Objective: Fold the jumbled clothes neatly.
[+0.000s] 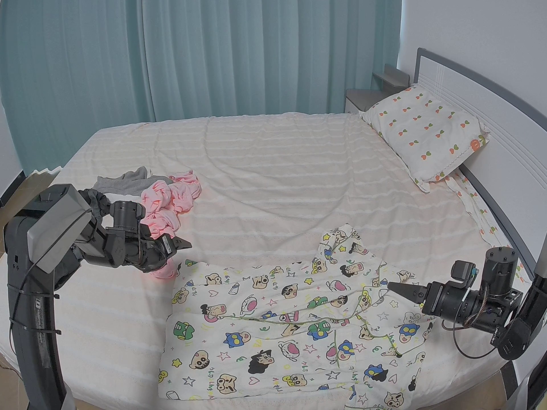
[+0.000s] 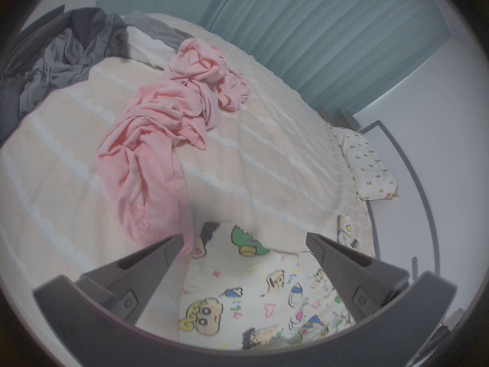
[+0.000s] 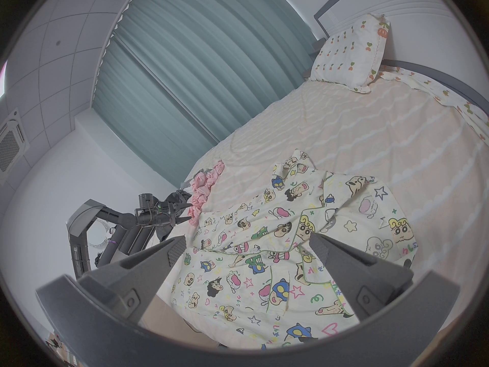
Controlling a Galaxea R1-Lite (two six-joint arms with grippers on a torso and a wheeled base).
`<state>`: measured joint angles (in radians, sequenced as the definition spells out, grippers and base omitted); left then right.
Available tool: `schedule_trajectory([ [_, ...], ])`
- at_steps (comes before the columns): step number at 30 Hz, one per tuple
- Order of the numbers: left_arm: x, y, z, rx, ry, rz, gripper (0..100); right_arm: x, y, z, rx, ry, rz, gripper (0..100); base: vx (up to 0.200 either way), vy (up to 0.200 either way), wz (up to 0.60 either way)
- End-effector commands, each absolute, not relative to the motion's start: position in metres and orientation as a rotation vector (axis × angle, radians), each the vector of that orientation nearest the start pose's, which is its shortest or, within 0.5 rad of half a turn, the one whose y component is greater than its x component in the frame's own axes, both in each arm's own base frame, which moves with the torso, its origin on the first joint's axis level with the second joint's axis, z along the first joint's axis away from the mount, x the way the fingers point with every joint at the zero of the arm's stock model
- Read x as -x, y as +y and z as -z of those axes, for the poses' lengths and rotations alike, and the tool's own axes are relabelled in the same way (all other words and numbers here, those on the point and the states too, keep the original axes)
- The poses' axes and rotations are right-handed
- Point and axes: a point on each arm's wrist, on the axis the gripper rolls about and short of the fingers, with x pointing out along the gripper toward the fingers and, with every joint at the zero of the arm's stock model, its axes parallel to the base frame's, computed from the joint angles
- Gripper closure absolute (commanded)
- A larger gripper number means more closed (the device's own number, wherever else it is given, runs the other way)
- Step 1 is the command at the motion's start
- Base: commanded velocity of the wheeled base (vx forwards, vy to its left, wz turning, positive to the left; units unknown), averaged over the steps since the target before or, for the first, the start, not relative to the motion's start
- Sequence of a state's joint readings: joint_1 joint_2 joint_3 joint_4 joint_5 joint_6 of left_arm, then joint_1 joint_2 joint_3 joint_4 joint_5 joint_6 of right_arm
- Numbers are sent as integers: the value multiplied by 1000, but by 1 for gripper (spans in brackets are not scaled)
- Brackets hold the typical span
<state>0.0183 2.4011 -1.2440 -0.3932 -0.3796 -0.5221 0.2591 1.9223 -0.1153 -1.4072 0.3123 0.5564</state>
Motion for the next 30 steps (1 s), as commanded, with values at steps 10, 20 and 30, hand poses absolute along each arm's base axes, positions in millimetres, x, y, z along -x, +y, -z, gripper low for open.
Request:
schedule_trajectory([
  [10,-409,-8,34,448,945,295,0,-224,64,-46,-537,575,-402,0,0,0,0],
  [20,-409,-30,50,412,982,334,0,-228,64,-46,-533,559,-386,0,0,0,0],
  [30,-409,-14,43,424,970,302,0,-228,65,-46,-532,561,-387,0,0,0,0],
])
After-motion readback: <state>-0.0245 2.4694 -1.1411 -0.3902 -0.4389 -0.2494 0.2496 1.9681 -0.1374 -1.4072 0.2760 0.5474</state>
